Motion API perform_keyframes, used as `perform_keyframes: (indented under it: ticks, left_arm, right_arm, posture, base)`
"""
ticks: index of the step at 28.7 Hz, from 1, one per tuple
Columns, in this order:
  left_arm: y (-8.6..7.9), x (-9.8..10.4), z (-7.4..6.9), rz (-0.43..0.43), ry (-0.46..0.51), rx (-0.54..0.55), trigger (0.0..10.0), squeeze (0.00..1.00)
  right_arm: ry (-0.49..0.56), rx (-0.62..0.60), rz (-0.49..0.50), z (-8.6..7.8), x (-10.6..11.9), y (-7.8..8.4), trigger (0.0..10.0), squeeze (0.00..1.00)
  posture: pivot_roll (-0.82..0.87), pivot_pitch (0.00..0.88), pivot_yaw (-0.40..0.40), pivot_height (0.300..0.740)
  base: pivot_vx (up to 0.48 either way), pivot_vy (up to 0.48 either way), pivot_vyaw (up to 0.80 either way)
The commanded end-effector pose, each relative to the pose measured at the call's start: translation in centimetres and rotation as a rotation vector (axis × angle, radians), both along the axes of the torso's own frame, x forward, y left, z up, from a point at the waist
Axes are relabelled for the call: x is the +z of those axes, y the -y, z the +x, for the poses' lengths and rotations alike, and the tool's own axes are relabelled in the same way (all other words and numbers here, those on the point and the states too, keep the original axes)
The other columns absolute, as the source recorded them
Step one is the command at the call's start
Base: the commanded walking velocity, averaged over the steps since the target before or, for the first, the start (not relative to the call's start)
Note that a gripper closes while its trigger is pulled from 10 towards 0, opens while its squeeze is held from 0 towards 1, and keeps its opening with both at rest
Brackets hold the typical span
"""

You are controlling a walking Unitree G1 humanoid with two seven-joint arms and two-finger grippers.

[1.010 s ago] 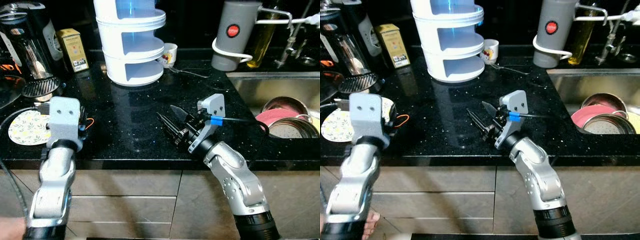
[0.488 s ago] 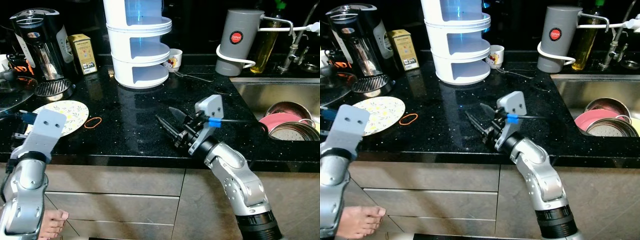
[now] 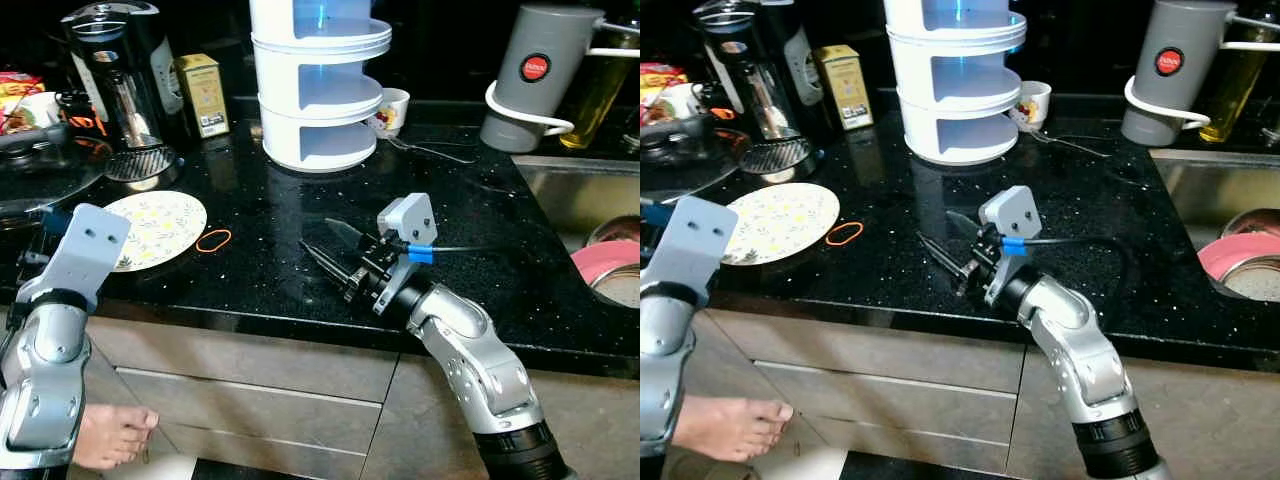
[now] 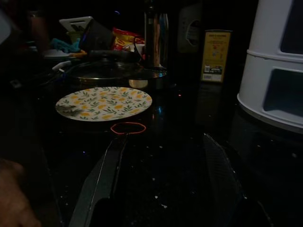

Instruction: Kitchen organization

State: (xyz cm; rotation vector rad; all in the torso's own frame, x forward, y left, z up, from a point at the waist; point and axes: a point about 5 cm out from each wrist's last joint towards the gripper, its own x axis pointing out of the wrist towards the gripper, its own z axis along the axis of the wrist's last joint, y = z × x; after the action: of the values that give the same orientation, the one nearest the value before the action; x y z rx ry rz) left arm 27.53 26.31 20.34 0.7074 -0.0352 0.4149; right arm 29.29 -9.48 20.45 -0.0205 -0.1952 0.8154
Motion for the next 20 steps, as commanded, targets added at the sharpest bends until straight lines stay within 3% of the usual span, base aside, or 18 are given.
perform_keyframes:
  ticks: [1, 13, 17, 20]
  left_arm:
    - [-0.1, -0.1, 0.2, 0.017, -0.013, -0.015, 10.0, 0.0]
    - [2.0, 1.2, 3.1, 0.028, 0.045, -0.196, 10.0, 0.0]
    - [3.5, 2.2, 4.5, 0.013, 0.079, -0.295, 10.0, 0.0]
    - [3.9, 2.2, 4.7, 0.012, 0.084, -0.331, 10.0, 0.0]
  right_arm:
    - [0.006, 0.016, -0.006, -0.3, 0.1, -0.2, 10.0, 0.0]
    - [0.022, 0.021, -0.001, -0.7, 0.4, -0.3, 10.0, 0.0]
    - [0.023, 0.023, -0.007, -0.8, 0.3, -0.3, 10.0, 0.0]
    - [0.024, 0.018, -0.004, -0.8, 0.4, -0.2, 10.0, 0.0]
  posture:
    - [-0.07, 0.011, -0.011, 0.74]
    - [-0.08, 0.007, -0.006, 0.74]
    - [-0.09, 0.001, -0.004, 0.74]
    - [-0.09, 0.0, -0.002, 0.74]
  base:
    - [0.0, 0.0, 0.0]
    - [0.0, 0.0, 0.73]
    - [0.0, 0.0, 0.8]
    - [0.0, 0.0, 0.8]
